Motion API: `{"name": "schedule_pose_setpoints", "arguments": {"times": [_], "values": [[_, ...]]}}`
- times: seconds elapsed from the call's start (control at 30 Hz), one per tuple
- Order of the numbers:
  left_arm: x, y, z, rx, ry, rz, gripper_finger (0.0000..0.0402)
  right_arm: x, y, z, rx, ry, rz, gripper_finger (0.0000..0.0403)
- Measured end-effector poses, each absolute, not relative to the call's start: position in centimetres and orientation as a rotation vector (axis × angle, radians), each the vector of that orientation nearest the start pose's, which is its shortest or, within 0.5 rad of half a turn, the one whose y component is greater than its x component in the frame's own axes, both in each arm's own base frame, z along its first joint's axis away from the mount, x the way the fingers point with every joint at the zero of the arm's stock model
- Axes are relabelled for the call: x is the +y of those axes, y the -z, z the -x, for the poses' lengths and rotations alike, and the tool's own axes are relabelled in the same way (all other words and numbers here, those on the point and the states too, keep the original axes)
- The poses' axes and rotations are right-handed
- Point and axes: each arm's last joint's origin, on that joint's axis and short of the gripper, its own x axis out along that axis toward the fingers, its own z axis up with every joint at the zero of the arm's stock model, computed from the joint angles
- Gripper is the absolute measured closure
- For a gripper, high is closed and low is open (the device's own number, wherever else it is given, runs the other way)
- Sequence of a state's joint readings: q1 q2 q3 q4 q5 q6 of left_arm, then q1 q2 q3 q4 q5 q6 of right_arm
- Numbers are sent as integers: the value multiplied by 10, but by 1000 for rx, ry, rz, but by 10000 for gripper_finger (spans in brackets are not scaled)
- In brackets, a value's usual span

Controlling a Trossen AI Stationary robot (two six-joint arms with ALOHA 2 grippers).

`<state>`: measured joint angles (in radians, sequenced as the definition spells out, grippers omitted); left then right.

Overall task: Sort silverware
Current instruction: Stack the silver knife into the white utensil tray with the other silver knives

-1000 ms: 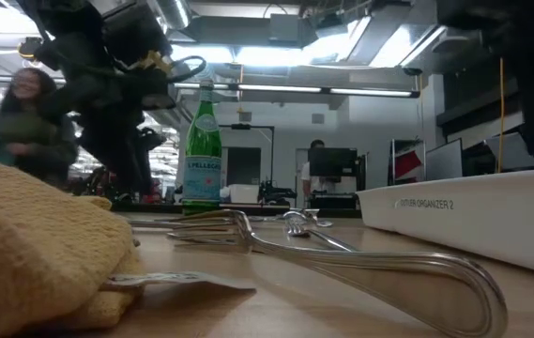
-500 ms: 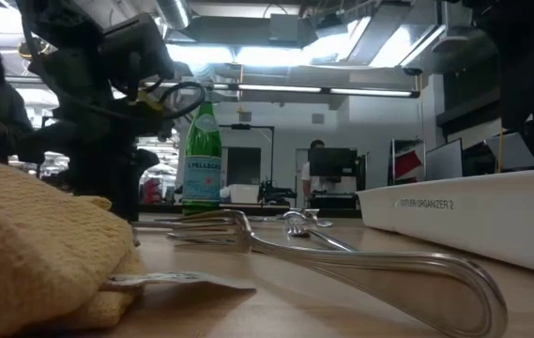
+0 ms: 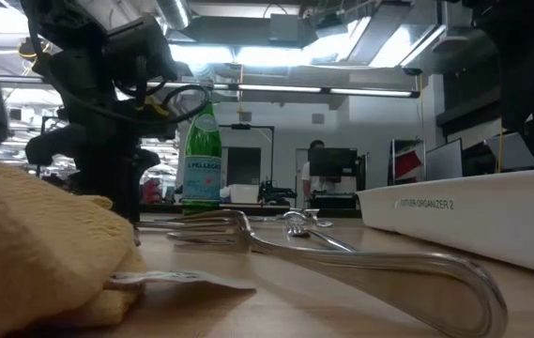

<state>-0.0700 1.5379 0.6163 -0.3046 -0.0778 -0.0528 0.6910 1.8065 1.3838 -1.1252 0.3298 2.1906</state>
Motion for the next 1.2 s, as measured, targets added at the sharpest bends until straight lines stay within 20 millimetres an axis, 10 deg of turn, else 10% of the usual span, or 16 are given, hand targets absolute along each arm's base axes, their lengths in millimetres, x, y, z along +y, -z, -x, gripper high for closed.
{"name": "schedule_pose_setpoints", "arguments": {"times": [1.2], "values": [[-19,-186,-300,958,26,-102,360,206,-228,-264,921,1077,-1049,281]]}}
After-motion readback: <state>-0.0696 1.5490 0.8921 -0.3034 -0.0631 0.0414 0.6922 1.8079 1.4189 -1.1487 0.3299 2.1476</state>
